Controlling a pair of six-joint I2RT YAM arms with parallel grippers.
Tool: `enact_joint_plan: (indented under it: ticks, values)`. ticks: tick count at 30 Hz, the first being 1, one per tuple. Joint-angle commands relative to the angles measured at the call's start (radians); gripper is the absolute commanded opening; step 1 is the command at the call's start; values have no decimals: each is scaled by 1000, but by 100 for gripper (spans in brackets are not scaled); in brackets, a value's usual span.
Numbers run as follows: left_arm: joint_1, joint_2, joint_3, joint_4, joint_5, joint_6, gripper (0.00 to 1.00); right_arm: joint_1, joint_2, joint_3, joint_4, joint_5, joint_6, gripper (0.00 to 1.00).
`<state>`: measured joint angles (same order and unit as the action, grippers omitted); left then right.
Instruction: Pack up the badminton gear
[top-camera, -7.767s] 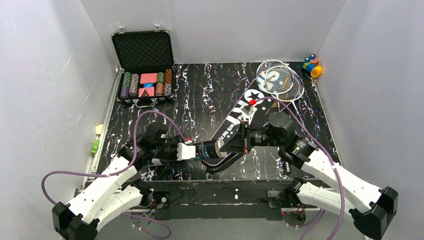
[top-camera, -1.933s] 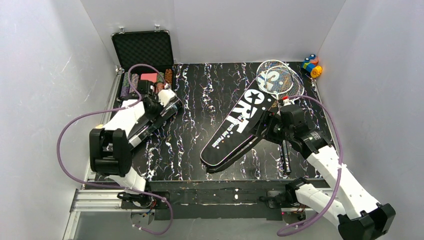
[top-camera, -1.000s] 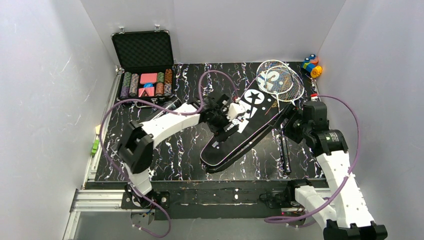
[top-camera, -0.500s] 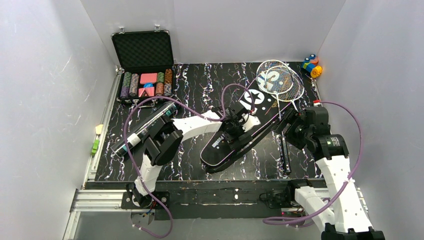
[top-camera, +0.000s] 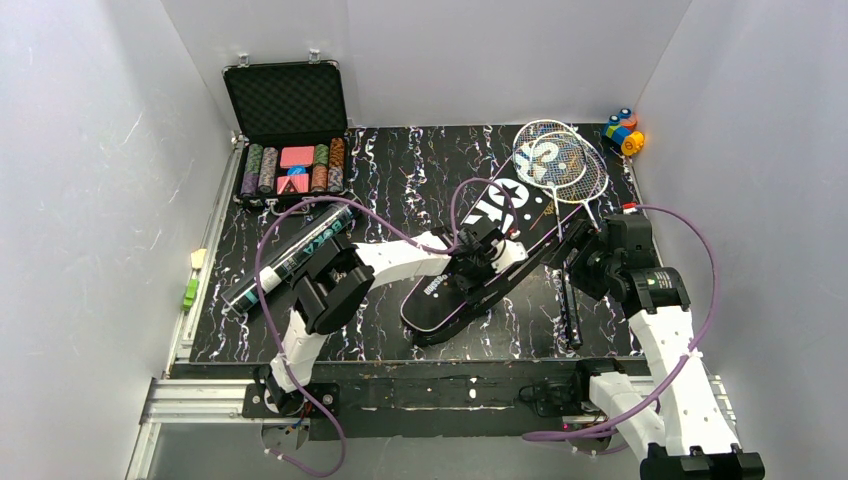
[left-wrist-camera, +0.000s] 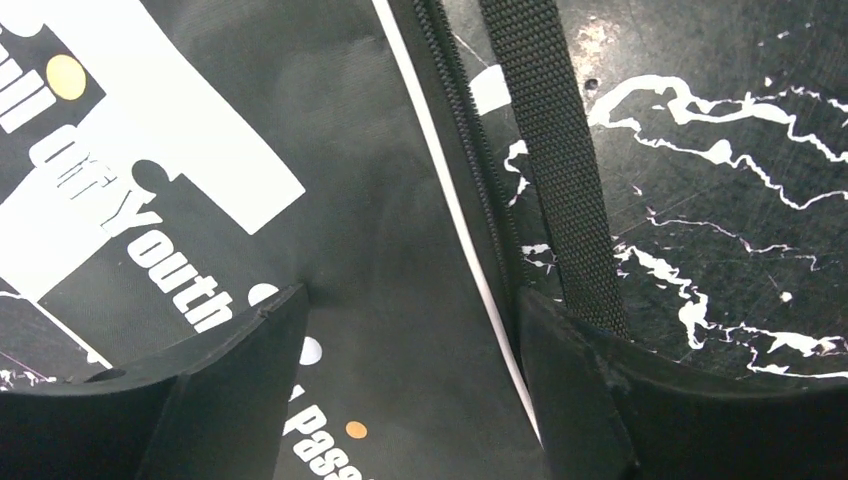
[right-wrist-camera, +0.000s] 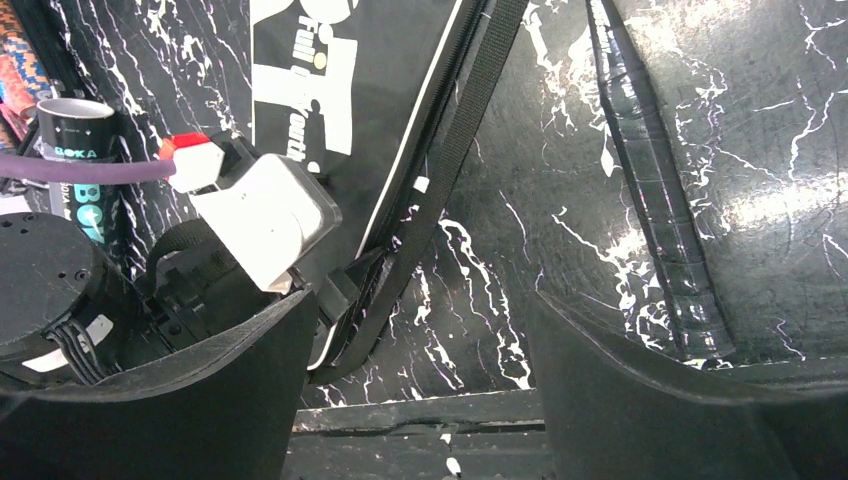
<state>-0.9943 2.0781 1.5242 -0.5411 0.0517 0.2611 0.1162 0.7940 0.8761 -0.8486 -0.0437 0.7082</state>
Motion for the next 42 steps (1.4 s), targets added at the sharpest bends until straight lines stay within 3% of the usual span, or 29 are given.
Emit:
enact_joint_plan:
  ticks: [1, 8, 10, 18, 23, 27, 29, 34, 42]
  values:
    - [-6, -46, -21, 25, -69, 11, 65, -10, 0, -9, 60, -19, -6, 83]
    - [-6, -106, -33, 7, -52, 4, 28, -10, 0, -28, 83, -47, -8, 80]
    - [-6, -130, -40, -7, -2, 2, 24, -10, 1, -34, 86, -50, -11, 80]
    - [-6, -180, -30, -54, 93, -44, 21, -10, 2, -65, 107, -59, -17, 80]
    - [-6, -171, -39, -53, 90, -38, 27, -10, 13, -77, 120, -68, -14, 80]
    - [-6, -142, -45, -53, 79, -15, 46, -10, 13, -84, 130, -71, -10, 80]
    - [-6, -127, -43, -52, 54, -7, 48, -10, 11, -86, 132, -69, -12, 80]
    - [-4, -93, -35, -45, 19, 16, 45, -10, 5, -88, 135, -68, -8, 80]
    - [-4, -52, -25, -40, -4, 36, 32, -11, 1, -85, 134, -64, -7, 80]
